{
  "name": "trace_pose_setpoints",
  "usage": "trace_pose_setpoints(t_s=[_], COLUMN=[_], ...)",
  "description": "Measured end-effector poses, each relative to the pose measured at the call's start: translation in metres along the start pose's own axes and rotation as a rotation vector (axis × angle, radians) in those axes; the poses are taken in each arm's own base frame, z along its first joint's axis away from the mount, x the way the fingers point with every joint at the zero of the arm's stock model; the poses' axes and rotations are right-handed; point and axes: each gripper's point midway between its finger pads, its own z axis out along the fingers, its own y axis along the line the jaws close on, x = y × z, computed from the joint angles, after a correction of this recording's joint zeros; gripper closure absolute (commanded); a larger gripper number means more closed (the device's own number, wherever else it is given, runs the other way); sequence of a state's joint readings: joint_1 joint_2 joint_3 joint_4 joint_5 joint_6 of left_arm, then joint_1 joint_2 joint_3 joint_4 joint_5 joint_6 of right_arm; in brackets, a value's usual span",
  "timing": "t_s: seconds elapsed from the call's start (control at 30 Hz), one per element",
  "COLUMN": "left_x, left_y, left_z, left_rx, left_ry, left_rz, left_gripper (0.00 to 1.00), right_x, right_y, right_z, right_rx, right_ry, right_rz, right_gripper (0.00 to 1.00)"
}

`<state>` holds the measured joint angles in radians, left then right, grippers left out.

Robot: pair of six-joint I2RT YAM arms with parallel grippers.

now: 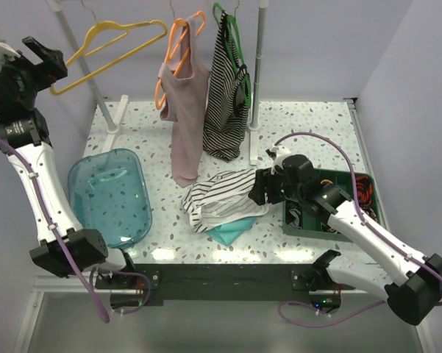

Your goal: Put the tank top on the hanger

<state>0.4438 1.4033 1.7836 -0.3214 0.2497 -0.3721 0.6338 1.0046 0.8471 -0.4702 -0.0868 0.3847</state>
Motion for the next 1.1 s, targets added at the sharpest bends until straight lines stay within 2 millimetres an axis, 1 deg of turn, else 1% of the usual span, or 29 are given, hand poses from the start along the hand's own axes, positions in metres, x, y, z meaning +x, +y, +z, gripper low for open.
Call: trace_pose_setpoints(t_s=[0.13,0.23,0.3,0.43,0.6,0.73,0.93,1.1], left_x=[-0.015,-0.016,-0.010,0.013,0.035,0.047,0.053,0.062], left_y=[0.014,0.024,0.031,0.037,0.043,0.043,0.041,0.041], left_z=[0.007,0.018,0.029,0.048,0.064,0.069,0.068,0.067], left_rx=[0.076,0.145,0.175,0.223,0.265,0.293,0.316,0.312], left_ry=[-0.046,-0.054,-0.040,0.012,0.066,0.097,0.110,0.128], left_rz=[-0.063,-0.110,-0.145,-0.204,-0.254,-0.280,-0.288,-0.279], left_gripper=[0.09,0.10,0.10,0.11,0.14,0.14,0.14,0.14], right_x=[0.005,0.004,0.004,0.003,0.004,0.005,0.007,0.009], right_y=[0.001,0.005,0.005,0.006,0.006,0.005,0.004,0.003], right_z=[0.005,0.008,0.009,0.012,0.013,0.014,0.016,0.018], right_rx=[-0.013,-0.031,-0.035,-0.041,-0.041,-0.039,-0.038,-0.035], right_ry=[0.028,0.029,0.028,0.029,0.030,0.032,0.035,0.042], right_rz=[-0.005,-0.007,-0.007,-0.007,-0.007,-0.007,-0.007,-0.009], right_gripper=[0.36,0.36,0.36,0.36,0.36,0.36,0.36,0.36])
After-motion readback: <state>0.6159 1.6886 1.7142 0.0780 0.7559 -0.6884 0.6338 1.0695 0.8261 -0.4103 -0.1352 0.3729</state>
